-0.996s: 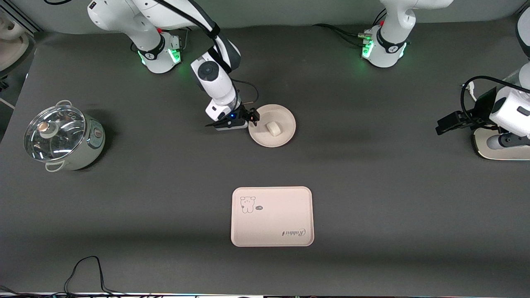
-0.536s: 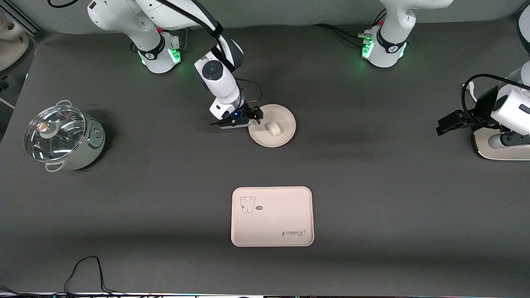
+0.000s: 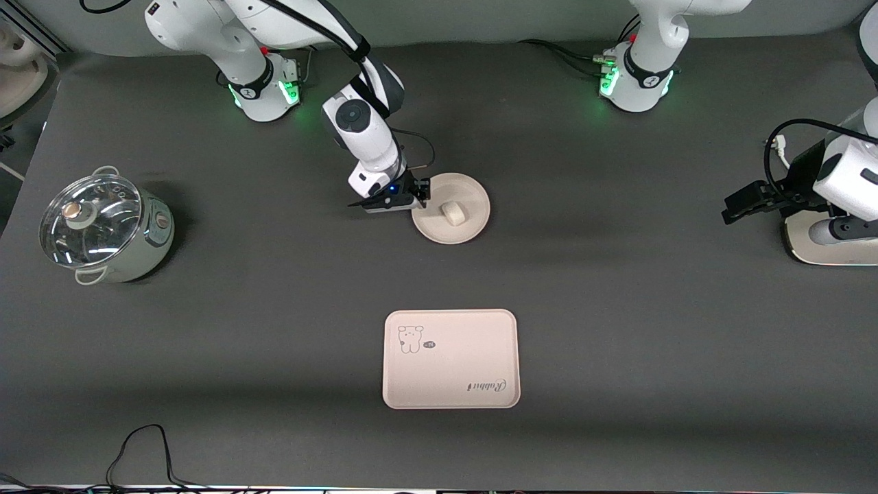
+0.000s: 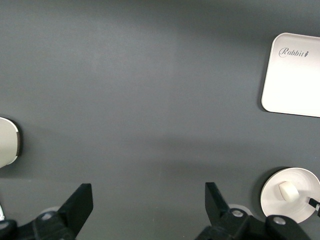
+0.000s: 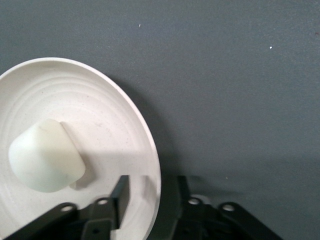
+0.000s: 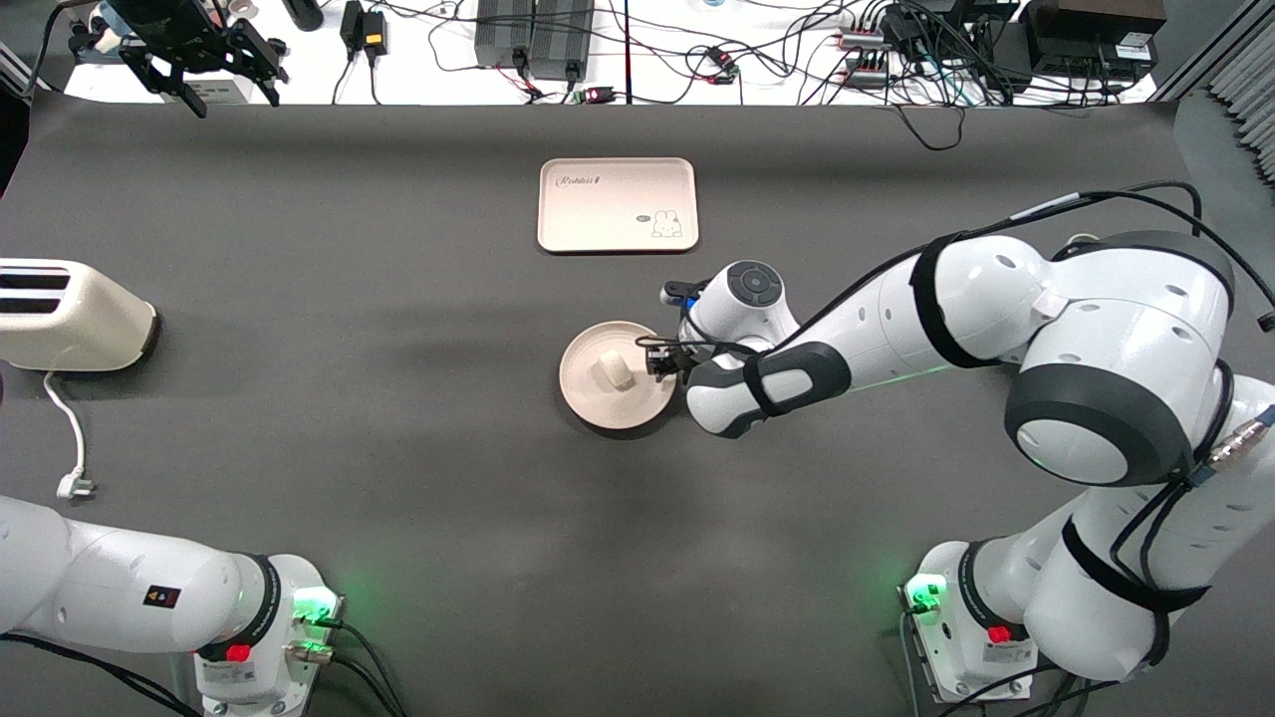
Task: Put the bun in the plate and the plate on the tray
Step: 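Close the right gripper on the plate rim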
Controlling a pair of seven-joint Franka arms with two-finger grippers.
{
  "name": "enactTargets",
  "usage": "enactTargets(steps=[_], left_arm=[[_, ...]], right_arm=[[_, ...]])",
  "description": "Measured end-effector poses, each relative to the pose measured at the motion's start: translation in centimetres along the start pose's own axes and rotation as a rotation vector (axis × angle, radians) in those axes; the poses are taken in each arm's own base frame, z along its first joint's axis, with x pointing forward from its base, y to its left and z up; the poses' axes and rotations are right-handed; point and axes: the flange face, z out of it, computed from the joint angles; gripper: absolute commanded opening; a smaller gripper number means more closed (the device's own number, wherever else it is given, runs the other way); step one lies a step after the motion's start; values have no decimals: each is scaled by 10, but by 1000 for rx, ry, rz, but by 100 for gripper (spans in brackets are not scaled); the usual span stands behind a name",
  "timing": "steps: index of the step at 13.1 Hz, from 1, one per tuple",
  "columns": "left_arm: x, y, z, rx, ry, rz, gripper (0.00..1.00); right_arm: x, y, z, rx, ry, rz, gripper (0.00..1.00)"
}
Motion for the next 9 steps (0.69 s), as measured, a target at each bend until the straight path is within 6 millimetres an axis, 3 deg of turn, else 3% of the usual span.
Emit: enactTargets(steps=[3,9], left_arm=[[0,0,0,0,0,0,100],[0,0,0,0,-1,1,100]], right_arm=[[0,0,0,0,0,0,3],[1,-1,-1,4,3,0,0]])
